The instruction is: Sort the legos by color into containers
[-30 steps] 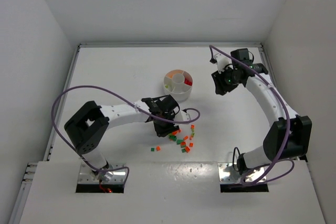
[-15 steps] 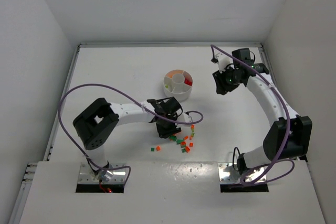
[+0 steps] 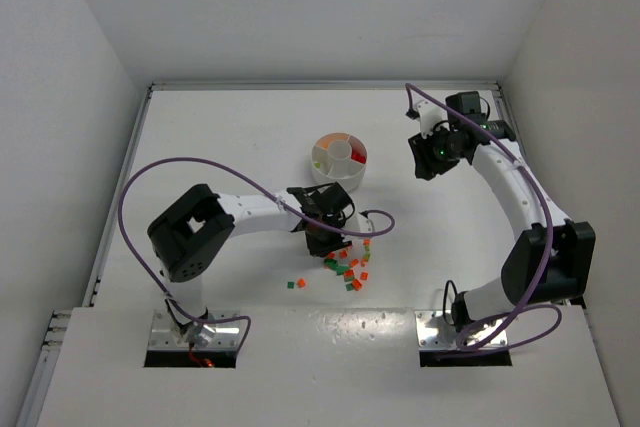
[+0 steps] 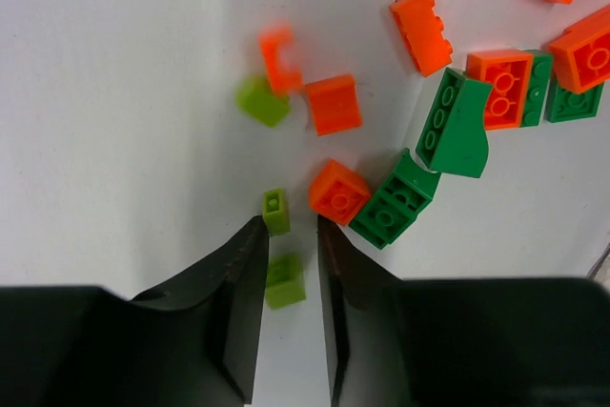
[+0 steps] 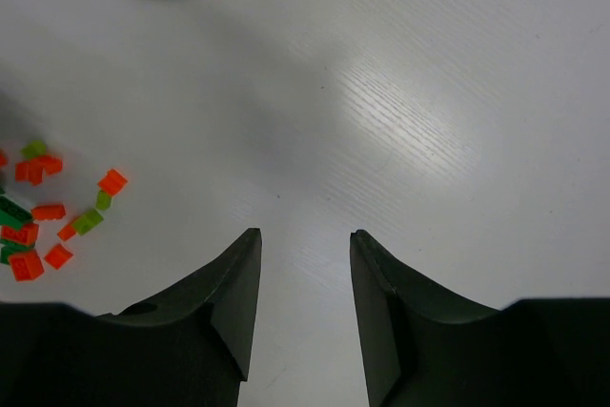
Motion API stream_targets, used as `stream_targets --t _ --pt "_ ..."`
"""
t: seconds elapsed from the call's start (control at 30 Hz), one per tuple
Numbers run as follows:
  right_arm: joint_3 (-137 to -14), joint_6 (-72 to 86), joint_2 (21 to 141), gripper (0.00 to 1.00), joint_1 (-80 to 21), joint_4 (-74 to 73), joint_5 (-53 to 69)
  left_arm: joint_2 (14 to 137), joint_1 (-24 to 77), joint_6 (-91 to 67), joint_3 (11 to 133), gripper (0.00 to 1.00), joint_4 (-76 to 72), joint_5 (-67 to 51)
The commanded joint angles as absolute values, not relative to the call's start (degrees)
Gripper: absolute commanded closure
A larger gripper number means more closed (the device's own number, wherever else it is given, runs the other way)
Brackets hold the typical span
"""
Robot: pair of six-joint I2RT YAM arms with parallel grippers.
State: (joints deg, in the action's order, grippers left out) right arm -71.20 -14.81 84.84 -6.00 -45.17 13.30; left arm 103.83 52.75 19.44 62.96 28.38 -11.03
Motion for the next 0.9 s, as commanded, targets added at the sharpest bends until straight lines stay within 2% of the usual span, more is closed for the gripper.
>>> stream_targets --t 0.0,0.33,0.37,0.4,0.43,0.5,0.53,0.8,0.87 --pt "-71.99 -14.24 83.94 0.57 -5.1 -44.38 13.54 105.12 53.88 20.92 63.11 0.68 28.3 -12.57" --pt "-71.98 -14.24 83.94 0.57 -5.1 -44.38 14.06 102.05 53.88 20.92 62.58 0.77 29.36 -10.99" --pt "-72.5 -14.24 83.94 0.57 -5.1 -44.38 14.06 102.04 53.88 20.92 62.58 0.76 29.96 -10.99" --pt "-72.51 -14.24 83.94 0.57 -5.1 -44.38 14.06 101.17 53.27 20.92 62.58 0.7 29.97 -10.2" --pt "-72.51 -14.24 83.94 0.57 -5.1 -44.38 14.06 100.47 53.26 20.31 62.58 0.61 30.58 -10.2" --pt "-72.51 -14.24 83.94 0.57 -5.1 -44.38 14.58 99.68 51.33 19.6 62.58 0.55 31.11 -10.2" --pt "-72.51 -14.24 84.46 0.56 -5.1 -44.38 14.59 98.8 50.81 18.99 62.58 0.49 31.64 -9.24" --pt "-73.04 -14.24 84.99 0.56 -5.1 -44.38 15.12 96.59 42.82 17.23 62.58 0.48 34.62 -7.38" --pt "-73.56 -14.24 85.51 0.56 -5.1 -44.38 15.64 96.59 41.93 17.23 62.58 0.5 35.33 -7.91"
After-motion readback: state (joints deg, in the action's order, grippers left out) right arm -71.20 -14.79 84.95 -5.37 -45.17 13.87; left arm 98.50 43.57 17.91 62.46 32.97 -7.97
